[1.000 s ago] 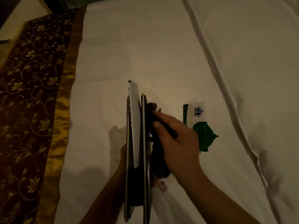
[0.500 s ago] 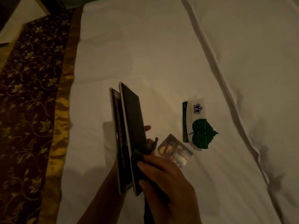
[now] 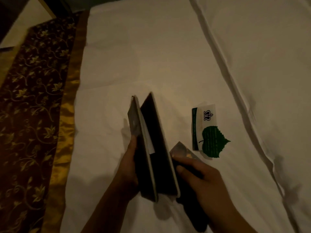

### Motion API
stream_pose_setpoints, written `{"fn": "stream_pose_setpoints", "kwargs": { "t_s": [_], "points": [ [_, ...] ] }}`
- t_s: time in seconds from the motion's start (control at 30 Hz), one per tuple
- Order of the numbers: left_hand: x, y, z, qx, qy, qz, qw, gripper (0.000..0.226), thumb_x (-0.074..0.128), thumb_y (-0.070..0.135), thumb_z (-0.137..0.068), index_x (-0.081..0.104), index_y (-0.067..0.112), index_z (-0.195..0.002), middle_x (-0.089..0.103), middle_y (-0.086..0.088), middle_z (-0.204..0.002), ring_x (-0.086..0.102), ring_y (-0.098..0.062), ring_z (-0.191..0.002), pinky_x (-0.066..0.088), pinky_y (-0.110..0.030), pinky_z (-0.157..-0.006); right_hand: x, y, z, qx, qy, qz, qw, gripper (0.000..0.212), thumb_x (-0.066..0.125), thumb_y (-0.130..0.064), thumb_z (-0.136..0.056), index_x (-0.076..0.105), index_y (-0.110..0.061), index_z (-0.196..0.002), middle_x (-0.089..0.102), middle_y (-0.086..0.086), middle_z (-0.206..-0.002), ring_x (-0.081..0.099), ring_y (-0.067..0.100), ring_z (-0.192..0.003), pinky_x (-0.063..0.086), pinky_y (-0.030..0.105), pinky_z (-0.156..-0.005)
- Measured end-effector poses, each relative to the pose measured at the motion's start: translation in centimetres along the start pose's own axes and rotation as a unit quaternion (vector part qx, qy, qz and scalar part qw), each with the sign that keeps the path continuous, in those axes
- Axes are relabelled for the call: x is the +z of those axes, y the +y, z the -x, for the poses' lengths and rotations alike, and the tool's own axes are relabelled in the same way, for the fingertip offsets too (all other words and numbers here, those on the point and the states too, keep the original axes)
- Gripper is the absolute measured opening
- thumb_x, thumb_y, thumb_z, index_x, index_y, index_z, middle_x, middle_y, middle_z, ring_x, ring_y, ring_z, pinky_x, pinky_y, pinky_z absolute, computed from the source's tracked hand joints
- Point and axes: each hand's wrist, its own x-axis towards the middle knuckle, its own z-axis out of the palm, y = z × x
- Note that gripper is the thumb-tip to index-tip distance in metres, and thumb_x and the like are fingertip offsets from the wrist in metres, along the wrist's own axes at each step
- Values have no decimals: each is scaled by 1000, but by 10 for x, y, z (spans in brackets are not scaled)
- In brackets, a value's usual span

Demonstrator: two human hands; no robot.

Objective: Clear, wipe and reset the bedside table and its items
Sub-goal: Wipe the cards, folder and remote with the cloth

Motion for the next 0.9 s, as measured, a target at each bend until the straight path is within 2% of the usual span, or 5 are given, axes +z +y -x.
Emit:
{"fn": "stream_pose_setpoints", "kwargs": {
  "t_s": [0.23, 0.37, 0.6, 0.8, 0.9],
  "points": [
    [-28, 7, 21, 94, -1, -239, 966, 39, 71, 47, -81, 70, 23, -111, 76, -11, -109, 74, -29, -98, 60, -34, -75, -31, -13, -9, 3, 82, -56, 995, 24, 68, -15, -86, 78, -36, -92, 77, -3, -93, 74, 24, -79, 61, 48, -68],
    [-34, 14, 28, 81, 31, -362, 928, 51, 76, 56, -59, 68, 31, -103, 78, 4, -99, 76, -14, -85, 60, -34, -73, -33, -43, -22, -173, 111, 10, 979, 26, 68, -24, -87, 73, -44, -103, 74, -16, -101, 72, 13, -92, 59, 43, -82],
    [-34, 16, 27, 98, 28, -490, 866, 45, 76, 59, -48, 60, 48, -89, 74, 18, -88, 71, -2, -72, 55, -21, -58, -4, -86, -65, -383, -109, 471, 787, 31, 57, -29, -95, 64, -31, -124, 68, -12, -118, 57, 14, -103, 48, 35, -87],
    [-38, 20, 32, 106, 6, -498, 861, 49, 77, 61, -50, 59, 50, -94, 73, 20, -92, 71, -2, -77, 57, -22, -64, -27, -78, -83, -389, 74, 465, 792, 29, 61, -22, -91, 68, -27, -119, 72, -6, -109, 54, 11, -87, 35, 15, -68],
    [-36, 21, 33, 127, 5, -500, 856, 49, 77, 61, -50, 58, 50, -94, 73, 23, -90, 71, 0, -76, 54, -15, -59, -11, -73, -87, -391, 16, 450, 803, 29, 60, -24, -91, 68, -27, -119, 71, -7, -111, 56, 11, -91, 44, 22, -74]
  ]
}}
